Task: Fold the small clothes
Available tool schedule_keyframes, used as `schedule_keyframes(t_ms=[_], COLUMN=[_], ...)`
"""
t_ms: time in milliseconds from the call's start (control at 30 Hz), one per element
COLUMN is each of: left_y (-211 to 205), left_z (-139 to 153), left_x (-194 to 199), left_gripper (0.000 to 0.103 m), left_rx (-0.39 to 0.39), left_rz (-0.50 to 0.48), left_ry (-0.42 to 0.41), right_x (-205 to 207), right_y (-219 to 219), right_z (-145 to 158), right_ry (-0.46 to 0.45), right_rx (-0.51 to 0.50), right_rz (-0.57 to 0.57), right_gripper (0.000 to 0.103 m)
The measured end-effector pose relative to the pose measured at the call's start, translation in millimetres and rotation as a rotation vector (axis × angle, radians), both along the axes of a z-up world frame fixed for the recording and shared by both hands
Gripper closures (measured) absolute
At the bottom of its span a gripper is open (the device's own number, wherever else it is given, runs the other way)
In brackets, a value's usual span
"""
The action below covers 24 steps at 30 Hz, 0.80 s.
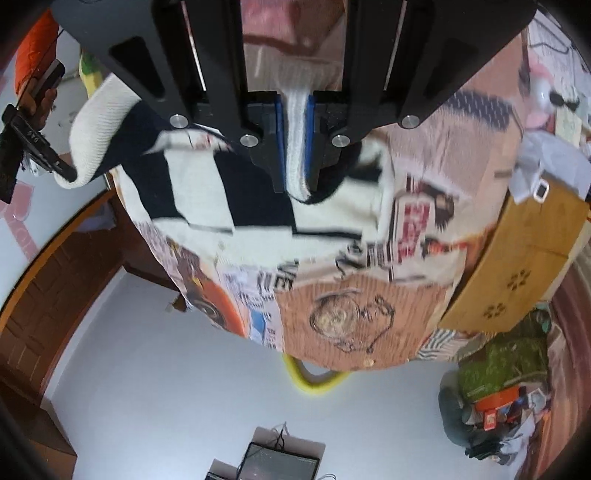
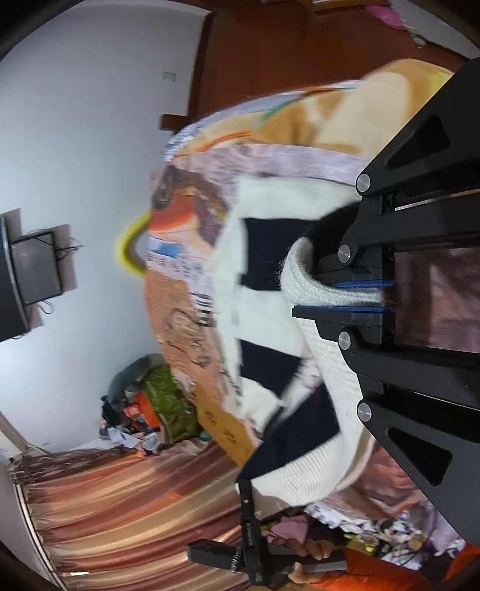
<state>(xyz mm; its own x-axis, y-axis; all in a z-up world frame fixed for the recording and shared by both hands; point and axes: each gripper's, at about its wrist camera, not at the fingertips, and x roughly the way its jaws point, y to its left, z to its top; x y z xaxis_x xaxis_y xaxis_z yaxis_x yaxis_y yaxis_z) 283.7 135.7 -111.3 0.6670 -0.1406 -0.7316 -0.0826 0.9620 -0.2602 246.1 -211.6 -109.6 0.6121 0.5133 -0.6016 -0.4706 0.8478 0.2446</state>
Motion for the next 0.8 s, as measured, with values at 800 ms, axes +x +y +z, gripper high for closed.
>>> schedule_keyframes(t_ms=[800], left_y=[64], left_z=[-123], left_x=[191], left_gripper=[0.087], left_rx=[-0.048], left_rz=[0.14], left_ry=[0.279], right_x=[186], right_y=[7], right_z=[-81], right_ry=[0.258], right_rx=[-0.061], right_rz=[-0.122], right_gripper=[0.097])
